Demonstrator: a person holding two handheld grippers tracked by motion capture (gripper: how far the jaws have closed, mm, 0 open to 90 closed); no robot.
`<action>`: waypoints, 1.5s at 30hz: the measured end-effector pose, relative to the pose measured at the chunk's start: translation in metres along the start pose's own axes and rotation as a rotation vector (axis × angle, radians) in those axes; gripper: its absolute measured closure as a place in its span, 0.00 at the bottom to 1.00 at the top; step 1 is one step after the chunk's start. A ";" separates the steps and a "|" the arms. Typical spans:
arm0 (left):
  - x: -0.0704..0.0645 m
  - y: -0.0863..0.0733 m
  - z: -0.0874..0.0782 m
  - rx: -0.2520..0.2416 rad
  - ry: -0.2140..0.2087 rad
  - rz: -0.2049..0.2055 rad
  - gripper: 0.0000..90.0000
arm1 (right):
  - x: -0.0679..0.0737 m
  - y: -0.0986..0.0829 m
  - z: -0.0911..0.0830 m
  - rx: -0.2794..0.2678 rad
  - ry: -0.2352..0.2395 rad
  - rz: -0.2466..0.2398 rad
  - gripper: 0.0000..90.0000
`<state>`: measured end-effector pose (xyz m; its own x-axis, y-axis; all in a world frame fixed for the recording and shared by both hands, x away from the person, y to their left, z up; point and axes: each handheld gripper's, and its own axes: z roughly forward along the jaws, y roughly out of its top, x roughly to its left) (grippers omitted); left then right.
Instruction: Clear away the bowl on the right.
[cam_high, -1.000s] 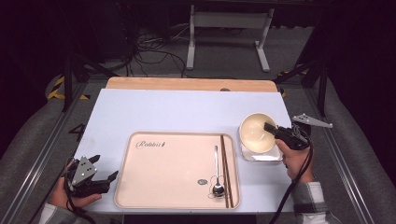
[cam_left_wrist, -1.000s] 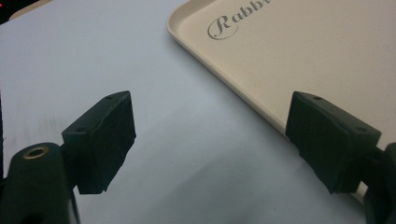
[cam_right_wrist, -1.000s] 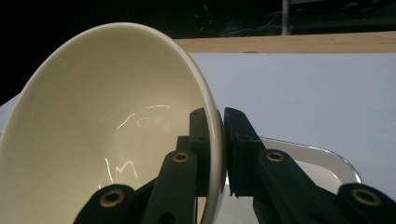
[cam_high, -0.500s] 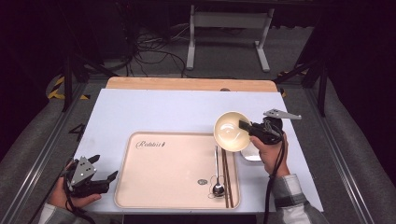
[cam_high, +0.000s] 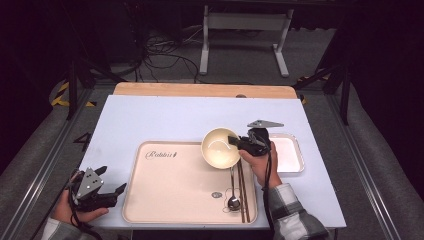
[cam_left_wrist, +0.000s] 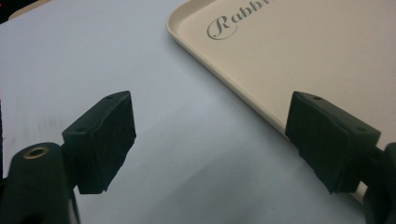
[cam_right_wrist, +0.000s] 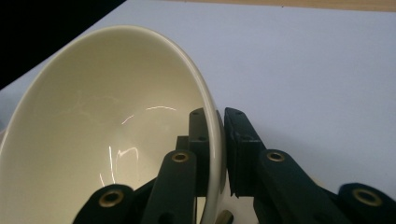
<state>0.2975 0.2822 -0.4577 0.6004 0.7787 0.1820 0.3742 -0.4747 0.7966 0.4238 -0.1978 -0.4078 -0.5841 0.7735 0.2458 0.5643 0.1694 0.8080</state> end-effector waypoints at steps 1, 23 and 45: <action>0.000 0.000 0.000 0.001 0.000 0.001 0.19 | 0.003 0.001 0.005 0.016 -0.003 -0.010 0.91; 0.000 0.000 0.001 0.010 -0.013 0.005 0.19 | 0.014 -0.001 0.056 0.089 -0.051 0.020 0.92; -0.001 -0.001 0.003 0.010 -0.020 0.003 0.19 | 0.022 0.014 0.036 0.054 -0.065 -0.130 0.75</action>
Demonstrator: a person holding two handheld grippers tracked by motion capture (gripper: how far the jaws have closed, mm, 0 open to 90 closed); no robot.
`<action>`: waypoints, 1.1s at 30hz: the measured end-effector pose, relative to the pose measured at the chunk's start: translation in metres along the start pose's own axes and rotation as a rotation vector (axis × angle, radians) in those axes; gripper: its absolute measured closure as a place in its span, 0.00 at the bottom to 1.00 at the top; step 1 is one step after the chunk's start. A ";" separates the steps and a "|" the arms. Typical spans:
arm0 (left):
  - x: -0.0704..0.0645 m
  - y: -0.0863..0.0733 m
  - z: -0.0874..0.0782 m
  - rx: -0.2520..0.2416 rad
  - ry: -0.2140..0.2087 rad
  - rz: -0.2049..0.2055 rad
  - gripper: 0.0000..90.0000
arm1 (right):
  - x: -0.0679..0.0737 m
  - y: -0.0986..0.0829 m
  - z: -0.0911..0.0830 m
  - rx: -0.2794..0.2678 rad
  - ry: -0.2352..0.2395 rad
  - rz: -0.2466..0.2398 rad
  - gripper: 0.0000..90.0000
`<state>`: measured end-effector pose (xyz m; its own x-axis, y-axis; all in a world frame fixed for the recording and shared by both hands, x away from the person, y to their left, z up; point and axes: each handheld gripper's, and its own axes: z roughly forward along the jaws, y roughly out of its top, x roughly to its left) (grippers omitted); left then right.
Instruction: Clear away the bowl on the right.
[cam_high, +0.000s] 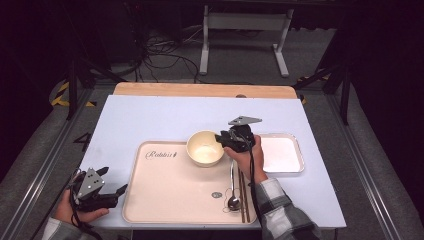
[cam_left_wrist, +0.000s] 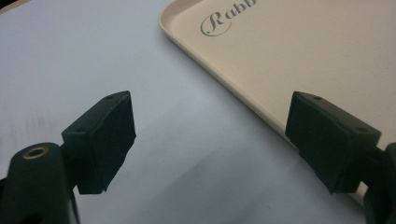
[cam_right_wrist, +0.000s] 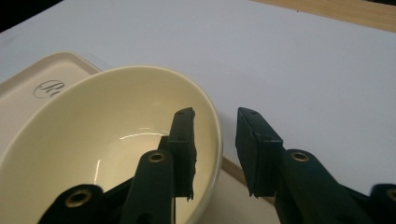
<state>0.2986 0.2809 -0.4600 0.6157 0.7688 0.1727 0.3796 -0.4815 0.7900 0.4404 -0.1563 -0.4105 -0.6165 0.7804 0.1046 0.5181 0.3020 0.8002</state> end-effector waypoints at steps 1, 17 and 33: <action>0.000 0.000 0.000 0.002 0.001 0.002 0.19 | 0.000 0.000 -0.002 0.005 0.002 -0.007 0.74; 0.000 0.000 0.001 0.009 -0.006 -0.001 0.18 | -0.018 -0.010 -0.053 -0.013 0.021 -0.087 0.58; -0.001 0.000 0.001 0.015 -0.008 0.002 0.18 | -0.033 -0.026 -0.092 -0.006 0.001 -0.139 0.52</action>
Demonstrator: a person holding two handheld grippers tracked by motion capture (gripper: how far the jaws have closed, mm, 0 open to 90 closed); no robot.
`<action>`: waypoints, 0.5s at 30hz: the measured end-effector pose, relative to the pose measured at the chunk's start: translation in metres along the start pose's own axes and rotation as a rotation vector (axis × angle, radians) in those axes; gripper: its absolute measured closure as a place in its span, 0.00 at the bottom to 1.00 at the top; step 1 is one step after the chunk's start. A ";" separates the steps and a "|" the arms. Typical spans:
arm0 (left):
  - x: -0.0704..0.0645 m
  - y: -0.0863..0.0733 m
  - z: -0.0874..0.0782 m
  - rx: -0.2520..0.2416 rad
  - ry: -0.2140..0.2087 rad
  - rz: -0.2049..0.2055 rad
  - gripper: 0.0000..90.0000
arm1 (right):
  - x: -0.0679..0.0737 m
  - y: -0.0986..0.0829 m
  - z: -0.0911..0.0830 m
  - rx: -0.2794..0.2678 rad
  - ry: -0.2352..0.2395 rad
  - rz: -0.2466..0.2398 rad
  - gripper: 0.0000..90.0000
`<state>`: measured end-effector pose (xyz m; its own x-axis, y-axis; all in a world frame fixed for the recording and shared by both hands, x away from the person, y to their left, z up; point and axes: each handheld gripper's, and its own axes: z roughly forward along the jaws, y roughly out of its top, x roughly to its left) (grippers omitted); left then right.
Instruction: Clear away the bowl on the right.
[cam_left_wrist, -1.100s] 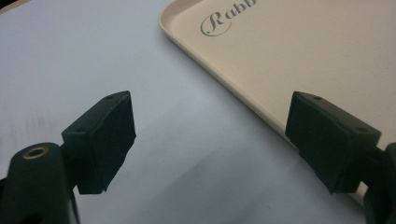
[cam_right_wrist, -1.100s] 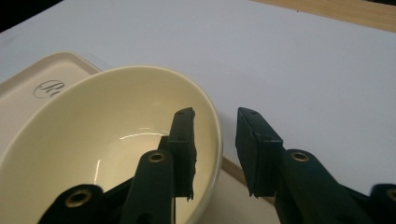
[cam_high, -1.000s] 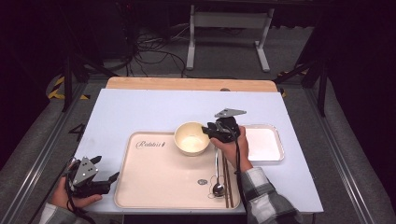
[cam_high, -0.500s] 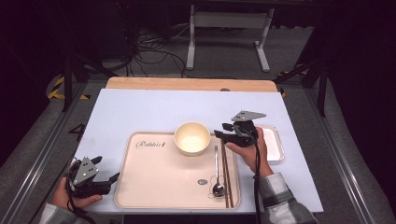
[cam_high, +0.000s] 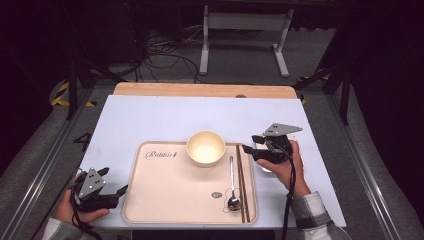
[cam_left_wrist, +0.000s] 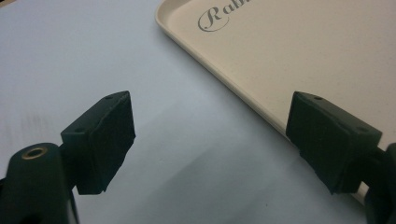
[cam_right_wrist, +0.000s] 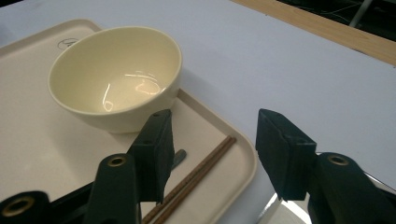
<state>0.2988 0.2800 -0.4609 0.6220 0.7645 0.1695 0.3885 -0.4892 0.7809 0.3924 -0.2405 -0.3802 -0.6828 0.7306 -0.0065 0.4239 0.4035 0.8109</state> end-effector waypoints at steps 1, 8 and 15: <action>0.000 0.000 0.000 0.000 -0.001 0.001 0.18 | -0.001 -0.001 -0.002 0.004 -0.004 -0.003 0.52; 0.000 0.000 0.000 0.002 0.001 0.001 0.18 | -0.015 -0.012 -0.020 0.032 -0.060 -0.016 0.50; 0.000 0.000 0.000 0.005 0.002 0.005 0.18 | -0.027 -0.021 -0.032 0.057 -0.107 -0.001 0.49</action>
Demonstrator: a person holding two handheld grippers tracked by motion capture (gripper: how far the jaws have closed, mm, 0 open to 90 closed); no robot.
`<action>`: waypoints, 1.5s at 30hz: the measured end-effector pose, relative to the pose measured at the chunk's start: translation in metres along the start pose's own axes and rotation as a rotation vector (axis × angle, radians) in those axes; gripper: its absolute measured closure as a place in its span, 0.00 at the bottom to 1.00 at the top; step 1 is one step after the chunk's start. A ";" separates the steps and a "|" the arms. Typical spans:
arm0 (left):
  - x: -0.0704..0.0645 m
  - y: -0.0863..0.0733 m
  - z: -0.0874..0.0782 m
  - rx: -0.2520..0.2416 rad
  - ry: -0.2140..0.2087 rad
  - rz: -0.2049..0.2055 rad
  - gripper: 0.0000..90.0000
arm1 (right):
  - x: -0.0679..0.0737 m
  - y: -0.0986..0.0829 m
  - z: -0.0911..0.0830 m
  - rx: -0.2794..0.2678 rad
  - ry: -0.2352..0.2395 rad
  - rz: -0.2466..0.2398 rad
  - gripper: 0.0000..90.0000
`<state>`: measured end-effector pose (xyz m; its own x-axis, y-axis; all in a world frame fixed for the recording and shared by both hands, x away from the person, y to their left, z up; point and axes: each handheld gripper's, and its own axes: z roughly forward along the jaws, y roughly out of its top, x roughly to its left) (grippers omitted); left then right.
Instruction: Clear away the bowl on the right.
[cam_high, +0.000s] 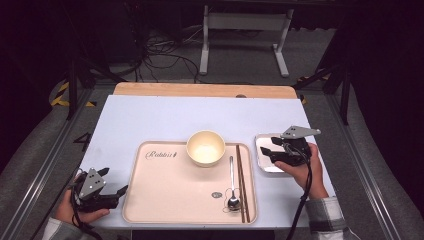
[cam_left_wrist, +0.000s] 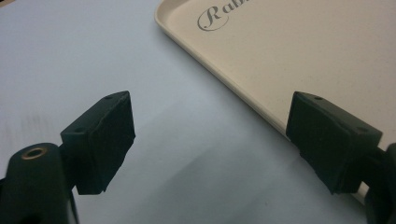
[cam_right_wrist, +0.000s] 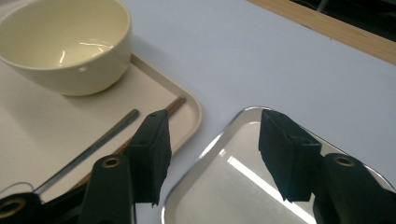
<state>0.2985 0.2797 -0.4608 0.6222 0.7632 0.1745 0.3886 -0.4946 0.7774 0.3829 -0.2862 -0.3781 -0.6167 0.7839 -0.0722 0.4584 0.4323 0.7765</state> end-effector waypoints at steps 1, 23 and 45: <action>0.000 0.000 0.000 0.001 0.000 0.000 0.18 | -0.003 -0.002 -0.002 0.006 -0.011 0.006 0.49; 0.001 -0.001 0.000 0.007 0.003 0.002 0.18 | -0.073 -0.056 -0.018 0.113 -0.104 0.261 0.72; 0.001 -0.001 0.002 0.026 -0.006 0.007 0.18 | -0.103 -0.084 0.001 0.205 -0.023 0.443 0.84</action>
<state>0.2999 0.2799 -0.4633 0.6292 0.7571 0.1759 0.4016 -0.5105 0.7603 0.4088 -0.4032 -0.4366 -0.3205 0.9210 0.2215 0.7917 0.1321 0.5964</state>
